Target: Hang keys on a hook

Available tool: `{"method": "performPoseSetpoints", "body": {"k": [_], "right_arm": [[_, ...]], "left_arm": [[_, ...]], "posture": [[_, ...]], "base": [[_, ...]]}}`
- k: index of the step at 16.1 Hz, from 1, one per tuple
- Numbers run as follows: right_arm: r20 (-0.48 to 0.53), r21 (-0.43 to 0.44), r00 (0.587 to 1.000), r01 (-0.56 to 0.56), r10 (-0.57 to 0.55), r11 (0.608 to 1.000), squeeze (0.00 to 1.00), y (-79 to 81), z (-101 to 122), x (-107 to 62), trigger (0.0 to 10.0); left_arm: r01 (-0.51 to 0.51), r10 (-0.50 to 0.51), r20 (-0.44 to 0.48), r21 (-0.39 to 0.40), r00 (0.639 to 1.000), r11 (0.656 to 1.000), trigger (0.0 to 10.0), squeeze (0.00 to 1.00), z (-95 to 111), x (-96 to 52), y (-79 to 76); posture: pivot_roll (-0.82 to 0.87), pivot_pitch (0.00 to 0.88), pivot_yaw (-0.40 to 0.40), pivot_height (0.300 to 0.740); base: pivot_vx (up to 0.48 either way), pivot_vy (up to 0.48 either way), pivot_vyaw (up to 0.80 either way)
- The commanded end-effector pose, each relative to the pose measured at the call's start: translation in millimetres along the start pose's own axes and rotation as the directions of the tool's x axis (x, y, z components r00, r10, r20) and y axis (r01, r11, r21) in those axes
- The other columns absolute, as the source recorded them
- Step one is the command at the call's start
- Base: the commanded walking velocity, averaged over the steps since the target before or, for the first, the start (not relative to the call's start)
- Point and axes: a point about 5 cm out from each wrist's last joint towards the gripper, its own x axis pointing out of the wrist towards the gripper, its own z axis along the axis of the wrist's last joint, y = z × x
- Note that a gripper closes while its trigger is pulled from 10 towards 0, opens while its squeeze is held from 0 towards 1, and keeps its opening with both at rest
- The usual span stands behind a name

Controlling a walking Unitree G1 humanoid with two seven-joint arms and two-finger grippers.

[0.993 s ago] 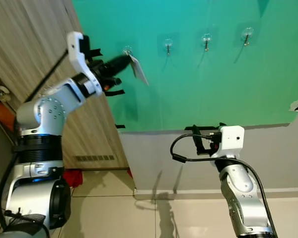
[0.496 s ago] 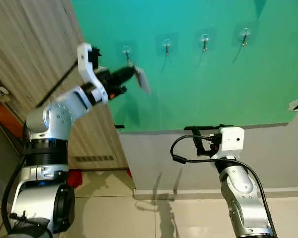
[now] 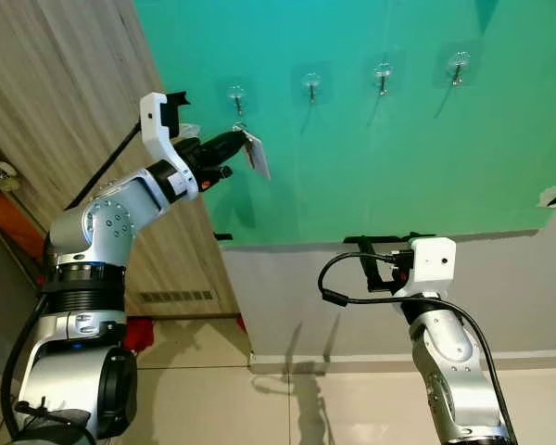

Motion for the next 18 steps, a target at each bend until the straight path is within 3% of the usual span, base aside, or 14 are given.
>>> {"method": "performPoseSetpoints", "body": {"k": [1, 5, 10, 13, 18], "right_arm": [[0.002, 0.012, 1.0, -0.005, 0.005, 1.0, 0.0, 2.5, 0, 1.1, 10.0], [0.007, 0.016, 1.0, -0.006, 0.006, 1.0, 0.0, 2.5, 1, 0.7, 10.0], [0.093, 0.003, 0.986, -0.137, 0.136, 0.991, 0.0, 18.0, 18, -3.0, 10.0], [0.123, 0.0, 0.973, -0.199, 0.197, 0.98, 0.0, 26.2, 25, -3.8, 10.0], [0.113, 0.0, 0.973, -0.201, 0.2, 0.979, 0.0, 25.6, 23, -5.1, 10.0]], "left_arm": [[0.0, -0.001, 0.01, 0.055, 1.0, 0.998, 10.0, 0.0, 10, 0.1, -1.3], [0.002, -0.003, 0.025, 0.07, 1.0, 0.998, 10.0, 0.0, 18, 4.7, -1.1], [0.017, -0.02, 0.039, 0.08, 0.999, 0.997, 10.0, 0.0, 27, 10.1, -3.3], [-0.003, 0.003, 0.049, 0.004, 0.999, 1.0, 10.0, 0.0, 25, 16.7, 4.7], [-0.062, 0.069, 0.065, -0.096, 0.995, 0.993, 10.0, 0.0, 19, 19.8, 17.6]], "posture": [[-0.15, 0.0, 0.145, 0.74], [-0.15, 0.0, 0.148, 0.74], [-0.15, 0.0, 0.152, 0.74], [-0.15, 0.0, 0.151, 0.74], [-0.16, 0.0, 0.153, 0.74]], "base": [[0.0, 0.0, 0.0], [0.0, 0.0, 0.0], [0.0, 0.0, 0.0], [0.0, 0.0, 0.0], [0.0, 0.0, 0.0]]}}
